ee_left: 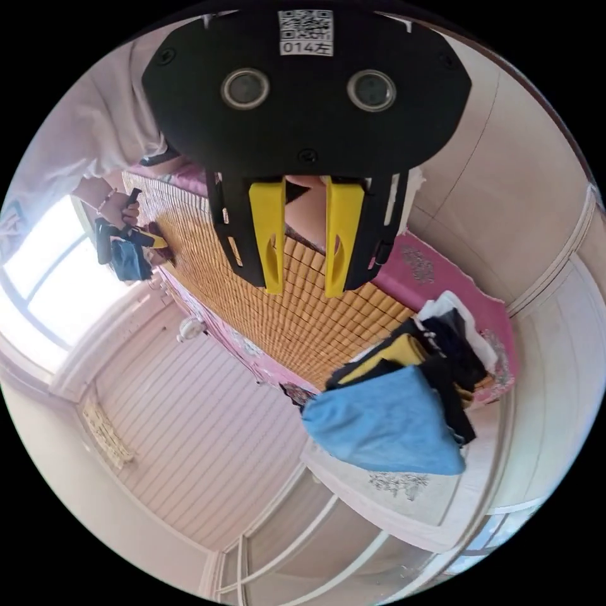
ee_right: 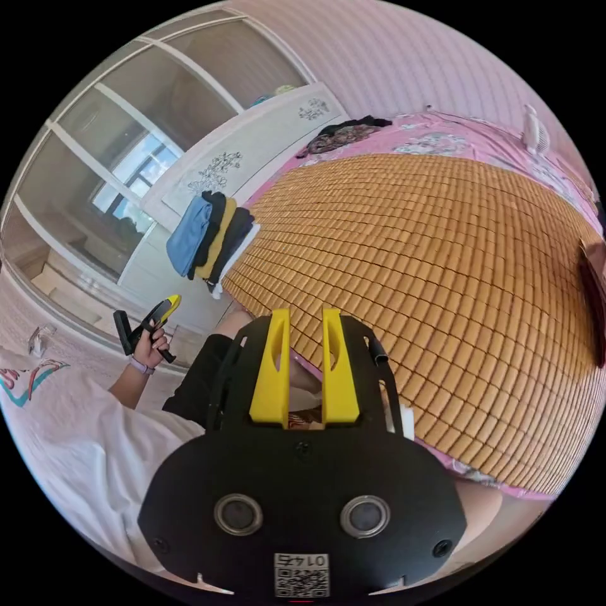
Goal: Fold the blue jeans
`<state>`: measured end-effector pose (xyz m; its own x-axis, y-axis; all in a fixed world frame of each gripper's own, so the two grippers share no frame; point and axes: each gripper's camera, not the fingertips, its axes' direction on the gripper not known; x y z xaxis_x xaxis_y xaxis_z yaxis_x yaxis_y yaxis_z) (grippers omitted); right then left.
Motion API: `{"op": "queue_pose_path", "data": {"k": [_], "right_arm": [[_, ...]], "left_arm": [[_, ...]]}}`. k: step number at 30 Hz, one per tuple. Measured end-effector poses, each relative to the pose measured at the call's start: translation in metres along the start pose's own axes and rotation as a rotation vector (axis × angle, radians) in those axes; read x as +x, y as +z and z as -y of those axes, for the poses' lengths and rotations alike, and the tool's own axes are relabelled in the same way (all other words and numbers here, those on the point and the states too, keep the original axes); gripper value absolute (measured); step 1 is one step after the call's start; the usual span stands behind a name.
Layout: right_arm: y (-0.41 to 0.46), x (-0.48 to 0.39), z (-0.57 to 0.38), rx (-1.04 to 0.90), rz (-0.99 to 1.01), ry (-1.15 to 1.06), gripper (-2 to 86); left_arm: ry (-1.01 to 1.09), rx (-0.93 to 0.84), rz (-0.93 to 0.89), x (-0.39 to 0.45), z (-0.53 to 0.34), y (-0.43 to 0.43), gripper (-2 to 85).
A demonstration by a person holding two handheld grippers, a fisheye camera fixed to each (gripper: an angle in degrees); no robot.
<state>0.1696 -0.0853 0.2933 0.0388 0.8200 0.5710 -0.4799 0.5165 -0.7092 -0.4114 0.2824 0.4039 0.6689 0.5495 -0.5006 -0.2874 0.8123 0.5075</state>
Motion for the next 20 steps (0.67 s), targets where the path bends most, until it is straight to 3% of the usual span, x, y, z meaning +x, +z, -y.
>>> {"op": "queue_pose_path", "data": {"k": [5,11,18,20], "right_arm": [[-0.088,0.060,-0.082,0.227,-0.096,0.291,8.7],[-0.155,0.101,-0.138,0.445,-0.182,0.424,10.0],[-0.208,0.144,-0.154,0.527,-0.302,0.424,9.9],[-0.224,0.151,-0.137,0.503,-0.469,0.309,9.4]], "left_arm": [[0.243,-0.185,-0.216,0.118,0.009,0.106,12.5],[0.537,-0.337,-0.436,0.296,0.018,0.220,13.3],[0.805,-0.441,-0.549,0.495,-0.007,0.346,13.4],[0.893,-0.480,-0.570,0.545,-0.025,0.374,13.3]]}}
